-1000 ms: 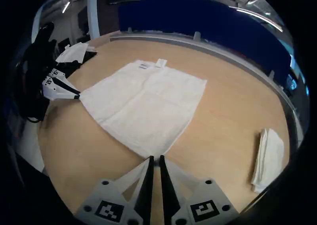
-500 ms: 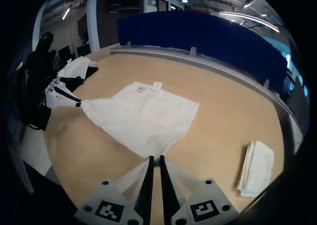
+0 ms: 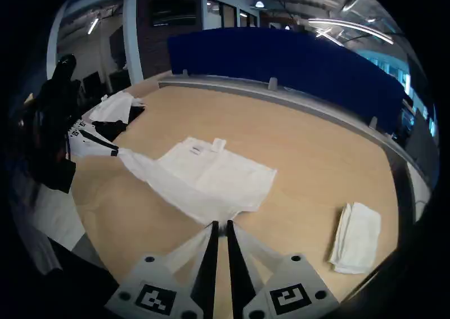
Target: Fold towel
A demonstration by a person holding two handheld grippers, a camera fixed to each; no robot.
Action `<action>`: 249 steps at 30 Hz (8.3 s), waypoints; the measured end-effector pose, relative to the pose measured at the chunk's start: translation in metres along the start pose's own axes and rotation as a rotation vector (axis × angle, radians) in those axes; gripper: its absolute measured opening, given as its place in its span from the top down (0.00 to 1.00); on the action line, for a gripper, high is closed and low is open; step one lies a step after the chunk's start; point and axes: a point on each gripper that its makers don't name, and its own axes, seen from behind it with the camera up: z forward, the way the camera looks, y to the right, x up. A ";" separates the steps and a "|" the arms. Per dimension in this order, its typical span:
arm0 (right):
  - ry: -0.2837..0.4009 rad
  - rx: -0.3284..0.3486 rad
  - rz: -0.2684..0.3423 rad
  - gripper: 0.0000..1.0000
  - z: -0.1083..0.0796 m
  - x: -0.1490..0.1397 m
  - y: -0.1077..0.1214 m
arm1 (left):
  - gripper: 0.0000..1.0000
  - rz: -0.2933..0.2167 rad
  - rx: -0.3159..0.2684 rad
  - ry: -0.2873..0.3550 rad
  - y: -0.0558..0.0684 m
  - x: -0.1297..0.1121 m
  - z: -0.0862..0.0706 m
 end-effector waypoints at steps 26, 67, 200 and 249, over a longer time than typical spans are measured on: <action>-0.014 -0.044 -0.008 0.89 0.043 0.034 0.039 | 0.91 -0.015 0.038 0.045 -0.027 0.042 0.040; -0.099 -0.101 0.109 0.66 0.151 0.017 0.088 | 0.87 0.033 0.120 -0.014 -0.081 0.039 0.145; -0.083 0.012 -0.034 0.00 0.181 0.029 -0.004 | 0.10 -0.219 0.338 0.056 -0.140 -0.038 0.014; -0.221 -0.028 -0.007 0.59 0.124 -0.063 0.058 | 0.10 -0.196 0.332 0.058 -0.132 -0.032 0.013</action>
